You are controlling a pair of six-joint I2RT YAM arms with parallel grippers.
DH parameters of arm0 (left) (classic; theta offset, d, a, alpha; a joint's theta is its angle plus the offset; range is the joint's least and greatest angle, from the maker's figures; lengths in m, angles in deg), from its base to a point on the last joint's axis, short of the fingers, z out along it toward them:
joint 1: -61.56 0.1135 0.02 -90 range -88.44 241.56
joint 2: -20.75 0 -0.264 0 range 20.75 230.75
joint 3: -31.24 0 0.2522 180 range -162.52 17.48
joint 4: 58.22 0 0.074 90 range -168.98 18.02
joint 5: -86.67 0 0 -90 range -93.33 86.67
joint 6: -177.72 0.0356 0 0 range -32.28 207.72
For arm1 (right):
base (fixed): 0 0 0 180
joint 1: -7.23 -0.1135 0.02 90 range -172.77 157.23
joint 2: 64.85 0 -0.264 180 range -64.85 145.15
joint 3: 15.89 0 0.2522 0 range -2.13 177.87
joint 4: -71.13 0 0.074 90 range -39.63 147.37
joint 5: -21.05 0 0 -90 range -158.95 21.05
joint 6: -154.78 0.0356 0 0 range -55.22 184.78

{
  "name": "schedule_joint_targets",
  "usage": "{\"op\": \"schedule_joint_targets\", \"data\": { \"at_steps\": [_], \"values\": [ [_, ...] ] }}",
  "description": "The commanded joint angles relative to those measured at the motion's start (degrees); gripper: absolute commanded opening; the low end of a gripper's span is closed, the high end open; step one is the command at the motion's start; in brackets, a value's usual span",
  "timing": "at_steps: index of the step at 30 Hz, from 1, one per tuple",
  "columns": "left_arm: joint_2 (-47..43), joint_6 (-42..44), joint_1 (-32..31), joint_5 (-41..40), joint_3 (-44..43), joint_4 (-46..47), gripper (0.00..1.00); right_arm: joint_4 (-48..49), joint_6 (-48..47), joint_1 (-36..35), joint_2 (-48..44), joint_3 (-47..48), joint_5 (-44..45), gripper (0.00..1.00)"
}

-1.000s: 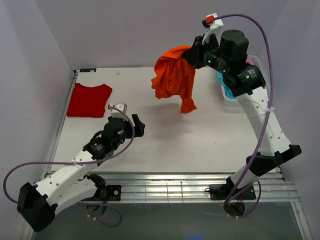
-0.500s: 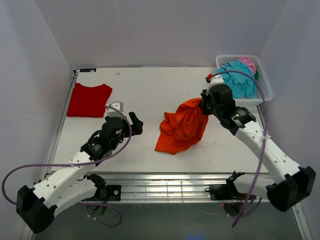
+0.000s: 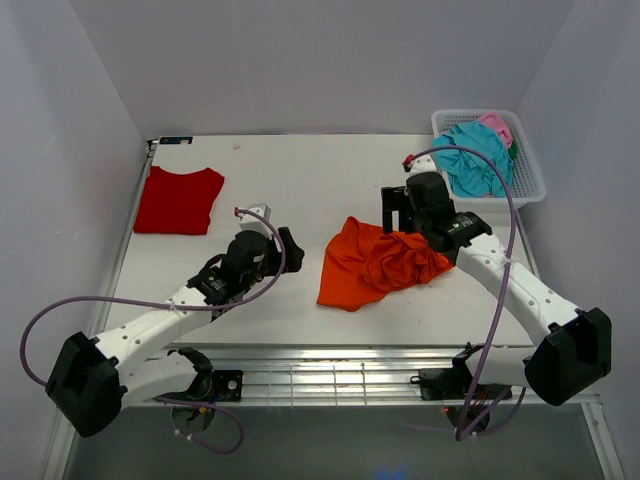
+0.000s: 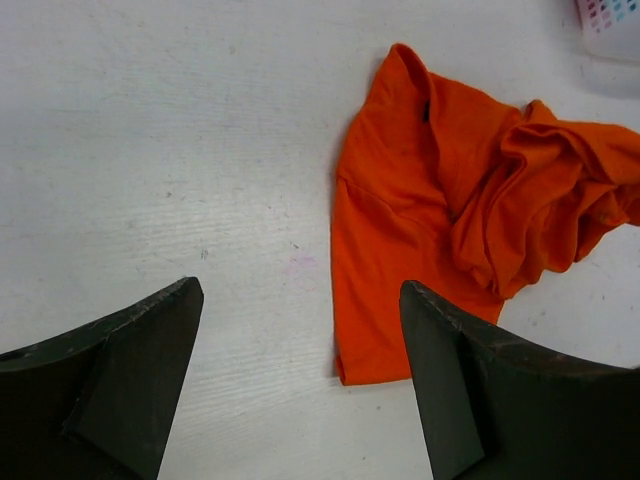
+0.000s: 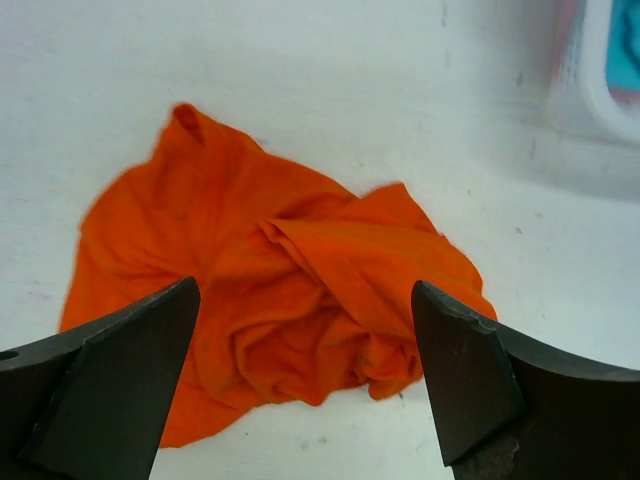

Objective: Fold and stack the t-shirts
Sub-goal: Move the tshirt to the center of the board

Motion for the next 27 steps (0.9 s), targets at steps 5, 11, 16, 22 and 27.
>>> {"op": "schedule_joint_targets", "data": {
  "at_steps": [5, 11, 16, 22, 27],
  "values": [
    [9.64, -4.54, -4.74, 0.84, 2.1, 6.28, 0.83, 9.67, -4.84, -0.06, 7.85, 9.37, -11.93, 0.84],
    [13.88, -8.84, -10.72, -3.46, 1.66, 5.67, 0.76, 10.29, -5.2, -0.06, 21.48, 14.82, -14.92, 0.67],
    [15.02, -11.13, -13.62, -4.44, 1.49, 3.99, 0.75, 10.91, -5.37, -0.15, 28.71, 18.25, -19.58, 0.63],
    [16.69, -14.47, -16.34, -8.74, -0.53, -1.18, 0.75, 10.65, -6.42, -0.76, 32.06, 17.83, -25.38, 0.61],
    [13.19, -18.24, -18.72, -16.63, -1.5, -8.74, 0.77, 11.61, -7.74, -2.52, 26.88, 11.59, -29.07, 0.62]
  ]
}}
